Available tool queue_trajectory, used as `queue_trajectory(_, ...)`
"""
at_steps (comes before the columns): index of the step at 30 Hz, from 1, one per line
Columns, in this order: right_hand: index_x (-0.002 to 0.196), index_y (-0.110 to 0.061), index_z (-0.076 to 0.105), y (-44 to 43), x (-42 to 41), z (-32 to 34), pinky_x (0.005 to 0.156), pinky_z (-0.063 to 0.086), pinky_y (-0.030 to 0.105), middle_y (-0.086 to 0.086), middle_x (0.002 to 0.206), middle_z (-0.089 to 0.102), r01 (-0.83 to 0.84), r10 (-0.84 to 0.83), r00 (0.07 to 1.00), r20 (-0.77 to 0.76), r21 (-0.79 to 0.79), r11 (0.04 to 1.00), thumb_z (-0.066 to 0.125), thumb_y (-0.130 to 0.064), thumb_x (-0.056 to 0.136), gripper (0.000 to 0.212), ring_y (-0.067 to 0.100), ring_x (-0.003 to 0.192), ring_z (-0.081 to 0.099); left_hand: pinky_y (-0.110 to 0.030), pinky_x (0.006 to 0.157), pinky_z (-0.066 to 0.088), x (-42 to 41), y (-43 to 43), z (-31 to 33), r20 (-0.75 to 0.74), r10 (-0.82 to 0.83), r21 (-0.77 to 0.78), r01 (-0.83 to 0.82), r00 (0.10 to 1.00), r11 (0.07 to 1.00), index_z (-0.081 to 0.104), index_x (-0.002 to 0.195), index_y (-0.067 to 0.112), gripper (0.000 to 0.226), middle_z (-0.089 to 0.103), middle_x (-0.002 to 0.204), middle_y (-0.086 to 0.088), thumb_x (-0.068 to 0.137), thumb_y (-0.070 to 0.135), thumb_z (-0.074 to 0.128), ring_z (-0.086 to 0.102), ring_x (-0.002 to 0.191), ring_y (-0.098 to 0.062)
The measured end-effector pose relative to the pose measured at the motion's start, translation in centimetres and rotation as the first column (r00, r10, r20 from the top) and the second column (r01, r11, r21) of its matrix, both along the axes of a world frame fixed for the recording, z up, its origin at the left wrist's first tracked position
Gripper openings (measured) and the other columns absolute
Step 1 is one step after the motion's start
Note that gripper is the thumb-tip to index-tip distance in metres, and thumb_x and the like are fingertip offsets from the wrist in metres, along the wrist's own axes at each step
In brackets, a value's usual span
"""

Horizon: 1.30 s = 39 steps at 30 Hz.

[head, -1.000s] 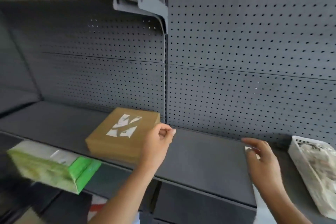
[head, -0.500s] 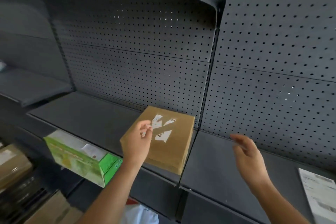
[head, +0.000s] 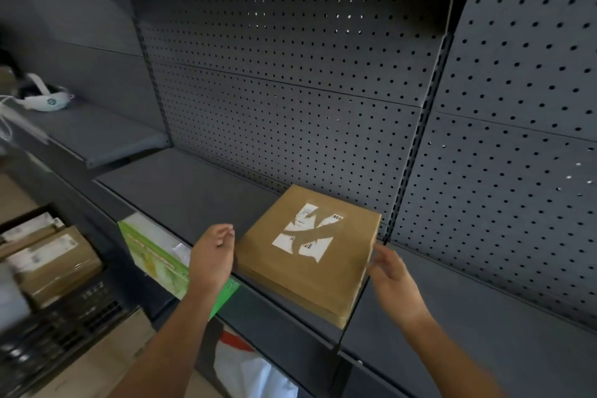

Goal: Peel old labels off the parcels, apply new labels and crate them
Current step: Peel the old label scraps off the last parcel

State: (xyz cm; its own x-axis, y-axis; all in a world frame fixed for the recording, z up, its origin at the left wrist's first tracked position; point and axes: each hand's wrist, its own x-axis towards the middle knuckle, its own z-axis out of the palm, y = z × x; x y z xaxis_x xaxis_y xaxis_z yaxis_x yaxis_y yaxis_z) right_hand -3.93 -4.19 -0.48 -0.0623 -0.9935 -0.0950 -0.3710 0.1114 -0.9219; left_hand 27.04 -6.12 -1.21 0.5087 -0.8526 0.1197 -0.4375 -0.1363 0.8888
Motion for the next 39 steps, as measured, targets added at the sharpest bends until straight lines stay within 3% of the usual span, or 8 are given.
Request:
queue_trajectory(6,0.144,-0.036,0.038,-1.7,2.2,-1.4,0.100,0.045,0.036,-0.007,0.132,0.043,0.062,-0.067,0.996,0.061,0.083,0.995,0.053,-0.040,0.096,0.050,0.012,0.117,0.052,-0.040,0.104,0.042,1.7,-1.9,-1.2,-0.215,0.006,0.138,0.024,0.977,0.990,0.066,0.128,0.014,0.036,0.064,0.124,-0.003,0.105,0.035,0.048,0.057,0.122,-0.026)
queue_trajectory(12,0.146,-0.045,0.031,-2.1,3.6,-1.8,0.102,0.048,0.043,-0.006,0.138,0.049,0.108,-0.127,0.983,0.135,0.138,0.985,0.054,-0.045,0.092,0.058,0.013,0.116,0.057,-0.049,0.100,0.051,2.4,-4.5,-2.4,-0.409,-0.020,0.210,0.115,0.912,0.971,0.074,0.099,0.028,0.034,0.072,0.108,-0.001,0.099,0.054,0.051,0.066,0.105,-0.024)
queue_trajectory(16,0.148,-0.038,0.030,-2.1,4.6,-1.6,0.091,0.050,0.031,-0.007,0.135,0.051,0.156,-0.180,0.967,0.181,0.137,0.978,0.052,-0.034,0.098,0.055,0.008,0.110,0.058,-0.045,0.099,0.049,1.8,-4.8,-2.5,-0.457,-0.076,0.234,0.202,0.886,0.951,0.067,0.104,0.026,0.036,0.069,0.104,0.002,0.100,0.055,0.048,0.063,0.097,-0.018)
queue_trajectory(19,0.147,-0.036,0.032,-1.8,5.2,-1.5,0.091,0.048,0.030,-0.008,0.133,0.052,0.202,-0.222,0.958,0.180,0.120,0.972,0.051,-0.029,0.099,0.052,0.008,0.109,0.058,-0.044,0.103,0.046,1.3,-4.9,-2.7,-0.446,-0.114,0.225,0.235,0.888,0.946,0.066,0.103,0.023,0.037,0.068,0.104,0.002,0.101,0.055,0.047,0.063,0.101,-0.020)
queue_trajectory(23,0.149,-0.035,0.031,-1.2,4.5,-1.3,0.099,0.047,0.036,-0.008,0.135,0.052,0.283,-0.302,0.938,0.170,0.128,0.950,0.052,-0.030,0.099,0.055,0.013,0.115,0.057,-0.035,0.085,0.045,-0.2,-4.7,-2.5,-0.452,-0.193,0.153,0.289,0.871,0.945,0.062,0.082,0.027,0.030,0.064,0.088,0.005,0.104,0.043,0.049,0.059,0.084,-0.013)
queue_trajectory(29,0.151,-0.032,0.030,0.7,1.6,0.3,0.097,0.046,0.034,-0.010,0.134,0.053,0.362,-0.371,0.914,0.164,0.085,0.928,0.052,-0.026,0.099,0.056,0.013,0.115,0.056,-0.037,0.091,0.045,-3.2,-4.4,-1.4,-0.455,-0.291,0.116,0.379,0.842,0.918,0.068,0.095,0.024,0.024,0.070,0.103,0.000,0.102,0.042,0.052,0.063,0.100,-0.016)
queue_trajectory(33,0.151,-0.029,0.031,2.8,-1.4,1.2,0.091,0.044,0.029,-0.008,0.132,0.054,0.397,-0.401,0.900,0.170,0.060,0.916,0.053,-0.023,0.098,0.057,0.013,0.113,0.057,-0.023,0.077,0.041,-6.3,-3.0,-0.3,-0.443,-0.353,0.064,0.422,0.824,0.904,0.064,0.092,0.028,0.019,0.065,0.097,0.009,0.102,0.039,0.052,0.058,0.093,-0.008)
queue_trajectory(39,0.141,-0.036,0.041,6.7,-7.7,2.7,0.075,0.047,0.021,-0.014,0.120,0.062,0.445,-0.445,0.870,0.212,0.051,0.894,0.052,-0.023,0.098,0.047,0.005,0.101,0.062,-0.038,0.086,0.046,-12.1,-0.3,0.4,-0.463,-0.427,0.058,0.508,0.776,0.860,0.066,0.093,0.019,0.027,0.071,0.096,-0.004,0.101,0.042,0.054,0.065,0.095,-0.025)
